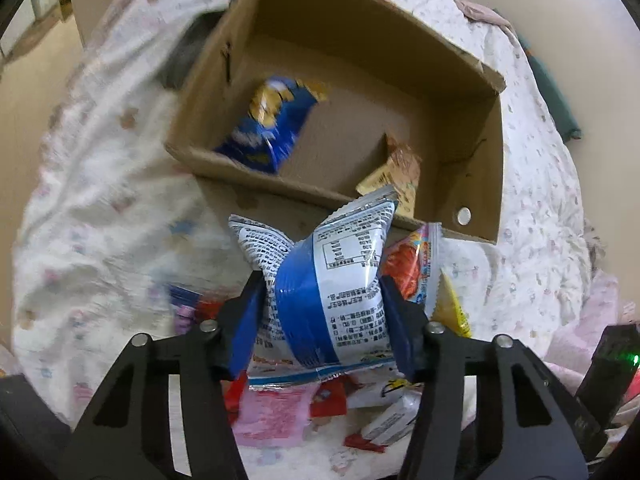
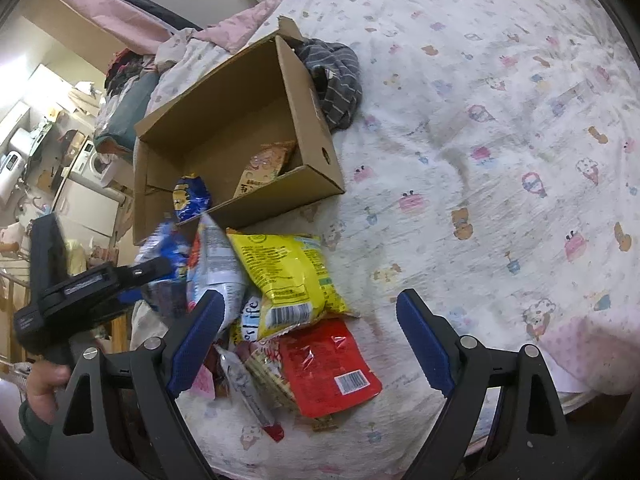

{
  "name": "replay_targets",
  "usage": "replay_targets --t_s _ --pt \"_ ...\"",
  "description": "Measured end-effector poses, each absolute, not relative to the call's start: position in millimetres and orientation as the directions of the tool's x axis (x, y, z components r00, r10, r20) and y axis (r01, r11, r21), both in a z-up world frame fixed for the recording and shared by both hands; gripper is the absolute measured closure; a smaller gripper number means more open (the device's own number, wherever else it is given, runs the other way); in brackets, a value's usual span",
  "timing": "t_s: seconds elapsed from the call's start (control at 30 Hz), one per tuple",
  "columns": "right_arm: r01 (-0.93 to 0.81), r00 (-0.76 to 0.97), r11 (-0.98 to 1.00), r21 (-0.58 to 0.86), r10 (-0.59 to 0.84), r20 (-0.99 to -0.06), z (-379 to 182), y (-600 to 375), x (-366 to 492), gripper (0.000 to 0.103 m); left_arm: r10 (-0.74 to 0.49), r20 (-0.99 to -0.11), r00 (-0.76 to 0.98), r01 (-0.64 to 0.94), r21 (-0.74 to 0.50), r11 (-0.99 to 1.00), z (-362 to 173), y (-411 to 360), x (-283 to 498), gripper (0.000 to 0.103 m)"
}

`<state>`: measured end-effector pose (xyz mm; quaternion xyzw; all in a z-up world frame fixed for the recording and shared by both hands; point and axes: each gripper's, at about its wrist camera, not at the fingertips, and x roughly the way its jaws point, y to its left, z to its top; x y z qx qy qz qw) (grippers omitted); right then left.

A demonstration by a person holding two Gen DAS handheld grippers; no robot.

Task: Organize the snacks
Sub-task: 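Grasp the blue-white bag with the left tool while the right tool grasps the yellow chip bag, then carry both bags over the box and open both tools to drop them inside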

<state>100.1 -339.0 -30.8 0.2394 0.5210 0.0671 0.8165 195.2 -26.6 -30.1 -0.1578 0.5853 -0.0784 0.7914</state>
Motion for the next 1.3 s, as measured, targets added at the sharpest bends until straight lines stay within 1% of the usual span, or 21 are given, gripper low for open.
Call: replay_targets --t_s 0.17,0.33,0.43,0.5,0.6,0.63,0.7,0.73,0.83,0.93,1.13,1.3 --pt "0.129 0.384 0.889 0.439 0.363 -0.849 -39.5 -327.7 119.5 0.013 -0.223 -0.907 0.358 -0.008 -0.241 0.970 -8.0 -20.0 186.1 0.053" --pt "0.042 0.303 0.947 0.319 0.292 -0.907 -49.4 -293.7 143.4 0.013 -0.164 -0.899 0.406 0.038 -0.162 0.986 6.9 -12.7 176.4 0.053" --pt "-0.002 0.259 0.960 0.279 0.270 -0.927 -61.2 -274.1 156.7 0.015 -0.151 -0.899 0.412 0.043 -0.146 0.988 7.6 -7.3 172.2 0.053" --pt "-0.029 0.246 0.972 0.235 0.235 -0.940 -68.3 -263.2 164.5 0.021 -0.134 -0.900 0.414 0.044 -0.127 0.991 6.2 -5.2 170.2 0.053" --pt "-0.025 0.211 0.974 0.225 0.226 -0.951 -82.4 -260.3 174.4 0.032 -0.111 -0.904 0.414 0.048 -0.100 0.994 2.7 -2.6 167.8 0.053" --pt "-0.018 0.201 0.976 0.219 0.218 -0.955 -86.9 -261.3 176.4 0.040 -0.107 -0.906 0.411 0.049 -0.095 0.994 0.9 -2.0 167.1 0.053" --pt "-0.019 0.196 0.978 0.210 0.210 -0.958 -89.4 -261.2 177.5 0.046 -0.106 -0.909 0.404 0.047 -0.095 0.994 -1.9 -0.6 166.2 0.053" --pt "-0.024 0.207 0.981 0.194 0.195 -0.959 -87.7 -261.2 176.6 0.051 -0.105 -0.910 0.400 0.047 -0.094 0.994 -3.4 -0.2 165.8 0.053" --pt "-0.043 0.240 0.981 0.190 0.194 -0.951 -80.2 -262.9 172.4 0.057 -0.099 -0.910 0.403 0.045 -0.088 0.995 -3.8 0.3 165.5 0.053" --pt "-0.036 0.283 0.977 0.212 0.213 -0.935 -68.6 -273.5 167.5 0.057 -0.093 -0.908 0.410 0.039 -0.084 0.996 -3.3 0.8 165.4 0.053" --pt "0.016 0.317 0.957 0.291 0.271 -0.909 -55.6 -302.6 147.5 0.057 -0.079 -0.905 0.418 0.041 -0.068 0.997 -3.6 -1.8 164.4 0.053" --pt "0.022 0.358 0.940 0.340 0.310 -0.881 -42.7 -318.0 132.1 0.057 -0.061 -0.900 0.433 0.039 -0.049 0.998 -3.0 -4.7 161.9 0.053"
